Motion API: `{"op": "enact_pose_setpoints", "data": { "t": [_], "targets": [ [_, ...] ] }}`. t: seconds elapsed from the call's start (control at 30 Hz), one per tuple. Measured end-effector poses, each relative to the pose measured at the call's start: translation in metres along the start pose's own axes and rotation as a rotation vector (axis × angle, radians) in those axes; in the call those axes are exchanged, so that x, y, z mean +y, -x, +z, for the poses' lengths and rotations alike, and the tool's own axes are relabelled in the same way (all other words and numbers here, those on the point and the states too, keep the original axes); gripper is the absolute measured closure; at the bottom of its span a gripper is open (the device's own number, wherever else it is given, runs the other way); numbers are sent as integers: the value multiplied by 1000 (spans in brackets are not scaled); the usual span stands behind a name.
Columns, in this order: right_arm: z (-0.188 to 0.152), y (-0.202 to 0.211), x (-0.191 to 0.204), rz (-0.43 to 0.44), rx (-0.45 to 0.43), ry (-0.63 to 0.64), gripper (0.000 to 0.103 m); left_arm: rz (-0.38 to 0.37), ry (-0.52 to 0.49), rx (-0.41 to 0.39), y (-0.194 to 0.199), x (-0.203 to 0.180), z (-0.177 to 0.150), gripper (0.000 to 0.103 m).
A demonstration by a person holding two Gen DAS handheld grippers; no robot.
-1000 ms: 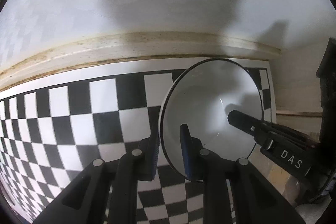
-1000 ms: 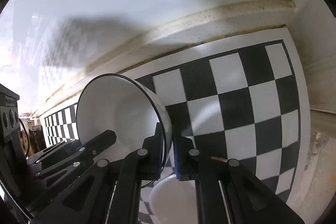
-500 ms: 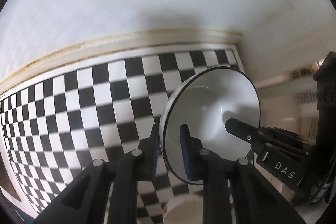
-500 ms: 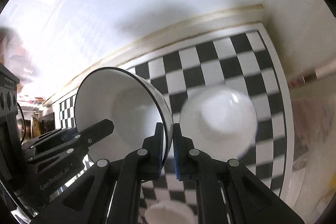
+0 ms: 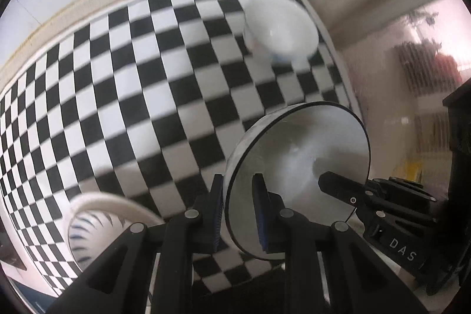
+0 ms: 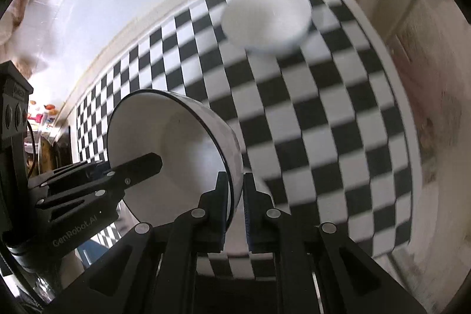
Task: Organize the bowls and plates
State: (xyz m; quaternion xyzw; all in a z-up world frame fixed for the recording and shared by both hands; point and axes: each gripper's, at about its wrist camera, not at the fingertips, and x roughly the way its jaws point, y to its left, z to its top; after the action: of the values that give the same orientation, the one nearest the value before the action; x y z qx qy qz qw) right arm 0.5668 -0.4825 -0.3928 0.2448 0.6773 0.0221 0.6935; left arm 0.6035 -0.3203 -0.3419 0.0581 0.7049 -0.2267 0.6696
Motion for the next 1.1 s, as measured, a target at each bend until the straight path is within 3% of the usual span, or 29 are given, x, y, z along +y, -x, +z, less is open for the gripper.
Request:
{"op": "enact_pose_setpoints", "data": {
  "t": [0.23, 0.4, 0.7, 0.97, 1.1],
  "targets": [
    [-37, -26, -15, -8, 54, -20, 92, 29, -14, 68, -27, -3, -33, 86],
    [-50, -43, -23, -28, 79, -28, 92, 53, -23, 112, -46, -6, -37, 86],
    [-52, -57, -19, -75, 88, -15, 92, 101, -44, 132, -69, -16, -36, 86],
    [-43, -57, 1, -179, 113, 32, 87, 93, -29, 138, -64, -16, -42, 86],
    [-41, -54, 2, -185, 121, 44, 87, 113, -44, 124, -56, -23, -44, 86]
  ]
}}
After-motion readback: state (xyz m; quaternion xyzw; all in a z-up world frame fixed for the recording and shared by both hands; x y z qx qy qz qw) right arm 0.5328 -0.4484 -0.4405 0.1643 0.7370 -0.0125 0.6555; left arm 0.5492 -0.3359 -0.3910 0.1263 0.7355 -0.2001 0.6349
